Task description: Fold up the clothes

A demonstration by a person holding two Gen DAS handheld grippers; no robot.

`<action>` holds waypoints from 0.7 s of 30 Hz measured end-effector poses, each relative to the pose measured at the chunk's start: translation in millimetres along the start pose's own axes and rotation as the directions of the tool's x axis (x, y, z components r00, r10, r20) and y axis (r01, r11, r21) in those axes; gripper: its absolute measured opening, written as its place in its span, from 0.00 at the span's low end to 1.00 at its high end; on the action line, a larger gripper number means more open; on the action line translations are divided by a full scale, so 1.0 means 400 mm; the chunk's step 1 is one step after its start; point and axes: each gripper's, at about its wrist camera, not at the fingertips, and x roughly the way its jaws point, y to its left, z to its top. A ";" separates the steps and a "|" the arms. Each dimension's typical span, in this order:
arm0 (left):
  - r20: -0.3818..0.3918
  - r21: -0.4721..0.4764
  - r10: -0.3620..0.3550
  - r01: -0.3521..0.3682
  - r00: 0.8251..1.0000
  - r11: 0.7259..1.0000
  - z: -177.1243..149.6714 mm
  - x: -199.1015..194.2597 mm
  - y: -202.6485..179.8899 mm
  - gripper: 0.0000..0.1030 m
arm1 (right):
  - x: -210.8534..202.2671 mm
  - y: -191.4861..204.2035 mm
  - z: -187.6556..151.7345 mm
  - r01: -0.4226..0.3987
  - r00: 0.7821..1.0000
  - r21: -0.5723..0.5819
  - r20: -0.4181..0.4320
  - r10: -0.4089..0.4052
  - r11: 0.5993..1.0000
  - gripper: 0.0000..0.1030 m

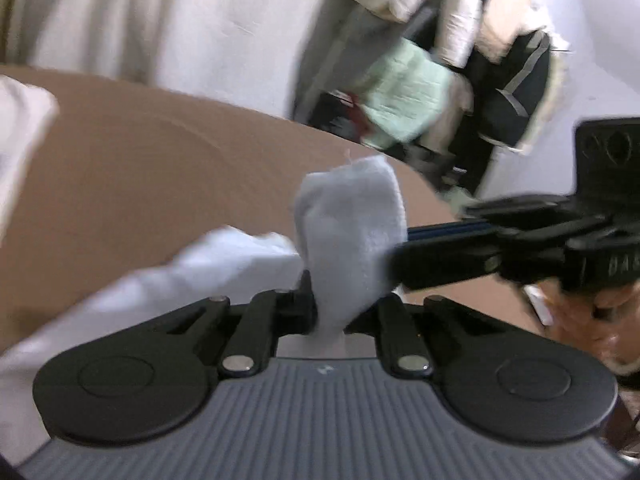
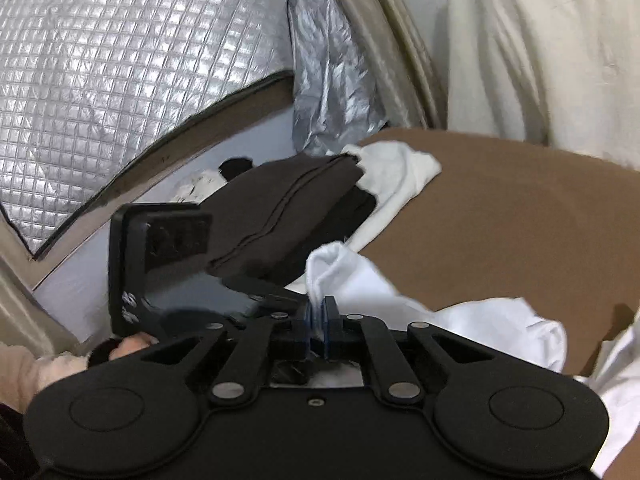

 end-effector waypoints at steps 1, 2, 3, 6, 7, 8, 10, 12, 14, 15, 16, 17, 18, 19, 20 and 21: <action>0.024 0.031 0.073 -0.074 0.997 0.997 0.005 -0.011 0.003 0.10 | -0.007 -0.023 -0.004 0.040 0.999 0.013 -0.002 -0.040 0.999 0.12; 0.055 0.051 0.142 -0.145 0.988 0.988 0.013 -0.029 0.008 0.10 | -0.014 -0.045 -0.009 0.080 0.997 0.026 -0.004 -0.080 0.996 0.17; 0.087 0.053 0.185 -0.190 0.979 0.980 0.022 -0.050 0.017 0.10 | -0.021 -0.068 -0.013 0.120 0.993 0.040 -0.007 -0.120 0.992 0.20; 0.180 0.028 0.268 -0.277 0.947 0.960 0.050 -0.123 0.050 0.10 | -0.037 -0.141 -0.044 0.211 0.976 0.063 -0.068 -0.206 0.976 0.58; 0.208 0.017 0.282 -0.292 0.937 0.956 0.056 -0.146 0.060 0.10 | -0.035 -0.168 -0.059 0.230 0.970 0.082 -0.098 -0.222 0.970 0.68; 0.231 0.002 0.287 -0.295 0.930 0.955 0.060 -0.171 0.071 0.10 | -0.030 -0.188 -0.070 0.238 0.966 0.107 -0.128 -0.224 0.965 0.68; 0.253 -0.044 0.291 -0.289 0.923 0.956 0.066 -0.209 0.108 0.10 | -0.021 -0.229 -0.090 0.254 0.957 0.155 -0.187 -0.224 0.955 0.68; 0.250 -0.084 0.303 -0.291 0.920 0.953 0.070 -0.218 0.140 0.10 | -0.012 -0.263 -0.110 0.264 0.948 0.200 -0.234 -0.216 0.944 0.68; 0.245 -0.109 0.315 -0.297 0.917 0.949 0.069 -0.212 0.157 0.10 | -0.008 -0.252 -0.132 0.217 0.962 0.223 -0.211 -0.170 0.950 0.68; 0.241 -0.113 0.318 -0.299 0.917 0.948 0.069 -0.209 0.160 0.10 | 0.004 -0.242 -0.142 0.194 0.966 0.226 -0.212 -0.146 0.955 0.68; 0.236 -0.118 0.320 -0.300 0.917 0.947 0.067 -0.210 0.164 0.10 | 0.018 -0.231 -0.155 0.175 0.968 0.220 -0.217 -0.127 0.960 0.69; 0.231 -0.123 0.320 -0.298 0.919 0.946 0.061 -0.218 0.169 0.10 | 0.033 -0.220 -0.170 0.165 0.967 0.210 -0.229 -0.116 0.964 0.73; 0.226 -0.129 0.318 -0.296 0.921 0.947 0.058 -0.217 0.172 0.10 | 0.051 -0.210 -0.187 0.161 0.962 0.194 -0.248 -0.111 0.968 0.76; 0.223 -0.132 0.318 -0.294 0.922 0.947 0.055 -0.217 0.173 0.10 | 0.078 -0.205 -0.210 0.174 0.950 0.163 -0.287 -0.122 0.971 0.83; 0.226 -0.130 0.321 -0.298 0.920 0.946 0.052 -0.218 0.170 0.10 | 0.105 -0.199 -0.233 0.185 0.936 0.131 -0.326 -0.134 0.974 0.83; 0.229 -0.127 0.327 -0.304 0.917 0.944 0.050 -0.220 0.166 0.10 | 0.133 -0.195 -0.256 0.213 0.916 0.095 -0.365 -0.165 0.973 0.82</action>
